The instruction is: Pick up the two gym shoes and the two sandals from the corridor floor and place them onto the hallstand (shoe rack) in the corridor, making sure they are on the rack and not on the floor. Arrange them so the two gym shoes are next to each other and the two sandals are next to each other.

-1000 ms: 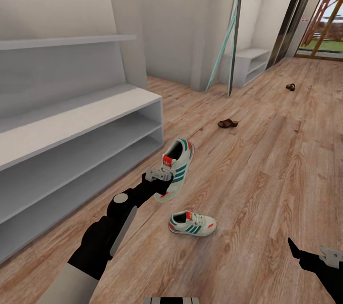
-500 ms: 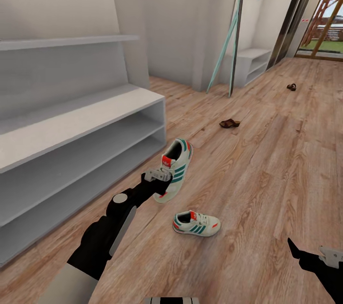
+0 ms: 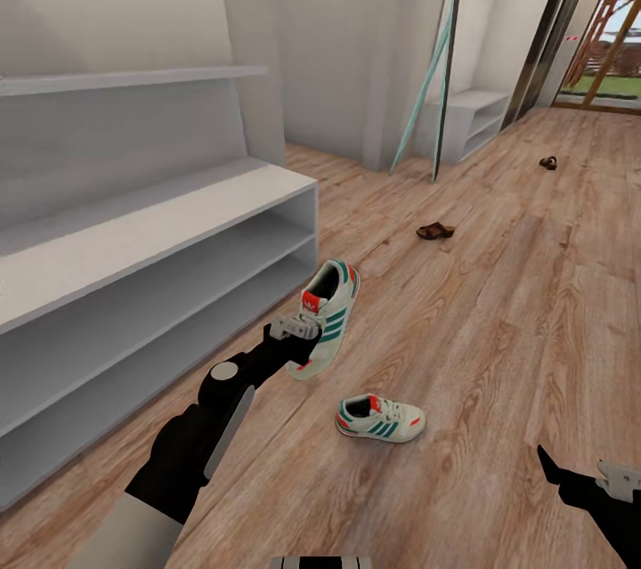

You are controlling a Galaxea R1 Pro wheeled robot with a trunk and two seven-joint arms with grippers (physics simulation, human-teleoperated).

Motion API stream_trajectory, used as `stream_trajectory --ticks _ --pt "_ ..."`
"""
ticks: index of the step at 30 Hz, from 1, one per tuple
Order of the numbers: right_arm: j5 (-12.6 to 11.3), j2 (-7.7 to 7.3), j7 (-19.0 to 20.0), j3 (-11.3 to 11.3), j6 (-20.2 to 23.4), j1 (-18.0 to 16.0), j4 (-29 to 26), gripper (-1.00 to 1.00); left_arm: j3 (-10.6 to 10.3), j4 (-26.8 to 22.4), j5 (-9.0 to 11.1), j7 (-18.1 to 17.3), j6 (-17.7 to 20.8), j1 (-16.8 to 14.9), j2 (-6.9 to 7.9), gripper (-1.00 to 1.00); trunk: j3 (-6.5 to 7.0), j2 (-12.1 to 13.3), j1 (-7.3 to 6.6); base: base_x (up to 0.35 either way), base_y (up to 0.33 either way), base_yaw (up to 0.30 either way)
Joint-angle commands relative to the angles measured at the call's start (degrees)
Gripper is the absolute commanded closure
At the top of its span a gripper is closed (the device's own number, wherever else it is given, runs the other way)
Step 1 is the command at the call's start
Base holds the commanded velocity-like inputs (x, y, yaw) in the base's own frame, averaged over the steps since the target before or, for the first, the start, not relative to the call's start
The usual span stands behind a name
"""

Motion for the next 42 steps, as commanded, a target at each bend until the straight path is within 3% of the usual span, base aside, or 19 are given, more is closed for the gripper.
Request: stream_trajectory --ticks 1,19,42 --pt "0.00 0.00 0.01 0.00 0.00 0.00 0.00 -1.00 0.01 0.01 0.00 0.00 0.00 0.00 0.00 1.00 0.00 0.00 0.00 0.000 0.065 0.000" --pt "0.00 0.01 0.03 1.04 0.00 0.00 0.00 -1.00 -0.03 0.27 -0.03 0.13 -0.12 -0.01 -0.07 1.00 0.01 0.00 0.00 0.012 0.142 -0.019" --pt "0.00 0.01 -0.05 1.23 0.00 0.00 0.08 -1.00 -0.04 0.33 -0.03 0.11 -0.09 -0.01 -0.08 1.00 0.55 0.00 0.00 0.001 0.007 -0.250"
